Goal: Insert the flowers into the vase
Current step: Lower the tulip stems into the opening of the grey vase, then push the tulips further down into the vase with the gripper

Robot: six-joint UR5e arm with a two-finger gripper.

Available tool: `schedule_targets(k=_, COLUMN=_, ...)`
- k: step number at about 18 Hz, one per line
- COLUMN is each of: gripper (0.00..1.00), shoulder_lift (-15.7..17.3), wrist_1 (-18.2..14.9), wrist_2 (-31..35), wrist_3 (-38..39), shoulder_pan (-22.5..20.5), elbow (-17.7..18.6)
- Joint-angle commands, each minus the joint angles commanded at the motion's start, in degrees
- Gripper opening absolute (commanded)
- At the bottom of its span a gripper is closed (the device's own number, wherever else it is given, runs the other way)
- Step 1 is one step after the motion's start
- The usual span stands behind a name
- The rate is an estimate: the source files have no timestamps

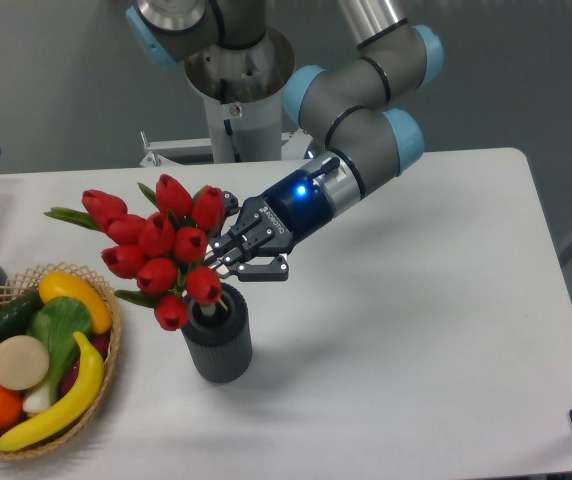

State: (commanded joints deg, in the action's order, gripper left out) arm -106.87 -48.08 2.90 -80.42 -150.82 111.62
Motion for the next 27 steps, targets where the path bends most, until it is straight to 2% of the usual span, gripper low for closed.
schedule_targets(k=9, gripper=0.15, shoulder_lift=-2.72, wrist_1=0.17, wrist_2=0.44, wrist_3=-1.49, shoulder_pan=0.0, elbow=0.53)
schedule_targets(k=12, gripper=0.16, shoulder_lift=-3.78, wrist_1=0.18, wrist_2=0.44, wrist_3=-4.38, shoulder_pan=0.0, elbow=1.49)
schedule_targets(k=27, gripper=0.16, shoulder_lift=-5.19, wrist_1=0.44, wrist_2=0.62, wrist_3=-6.33, shoulder_pan=-0.18, elbow=2.46)
